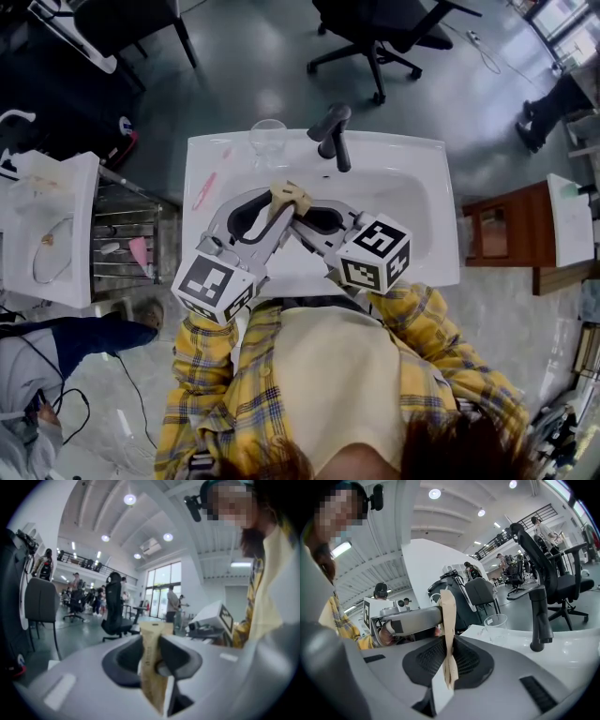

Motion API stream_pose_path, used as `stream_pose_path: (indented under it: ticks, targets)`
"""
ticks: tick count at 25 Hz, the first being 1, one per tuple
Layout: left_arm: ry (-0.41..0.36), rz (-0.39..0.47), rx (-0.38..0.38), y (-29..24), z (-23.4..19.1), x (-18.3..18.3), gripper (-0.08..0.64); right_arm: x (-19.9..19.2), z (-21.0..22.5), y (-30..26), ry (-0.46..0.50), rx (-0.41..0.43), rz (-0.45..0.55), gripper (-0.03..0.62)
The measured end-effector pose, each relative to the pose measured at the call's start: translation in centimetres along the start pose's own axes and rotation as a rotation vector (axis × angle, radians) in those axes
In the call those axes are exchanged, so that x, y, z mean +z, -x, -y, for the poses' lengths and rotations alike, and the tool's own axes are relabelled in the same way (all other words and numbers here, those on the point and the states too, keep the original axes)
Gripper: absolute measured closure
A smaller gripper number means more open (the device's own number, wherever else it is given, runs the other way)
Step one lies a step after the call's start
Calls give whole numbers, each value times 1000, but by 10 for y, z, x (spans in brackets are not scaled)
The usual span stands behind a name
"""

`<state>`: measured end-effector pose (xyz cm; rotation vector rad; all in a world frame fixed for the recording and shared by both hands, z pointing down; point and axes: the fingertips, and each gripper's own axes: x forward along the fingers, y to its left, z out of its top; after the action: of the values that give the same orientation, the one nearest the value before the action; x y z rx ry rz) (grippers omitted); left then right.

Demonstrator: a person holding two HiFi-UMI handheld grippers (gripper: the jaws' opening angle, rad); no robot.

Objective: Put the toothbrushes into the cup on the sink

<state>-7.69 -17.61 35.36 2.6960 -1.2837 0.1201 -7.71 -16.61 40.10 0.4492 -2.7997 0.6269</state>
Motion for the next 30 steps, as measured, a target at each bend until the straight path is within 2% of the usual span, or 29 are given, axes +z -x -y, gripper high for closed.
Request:
stream_pose_path:
  ticks: [12, 19, 30]
  targets:
    - [44, 45, 6, 5, 4, 4, 495, 2, -4, 9, -18, 9, 27, 548]
    - [53, 51, 17, 6, 3, 4, 503, 3, -3, 10, -30, 26, 36, 548]
    - [93, 71, 37, 11, -1, 7, 523, 6, -4, 13, -47, 88, 59, 548]
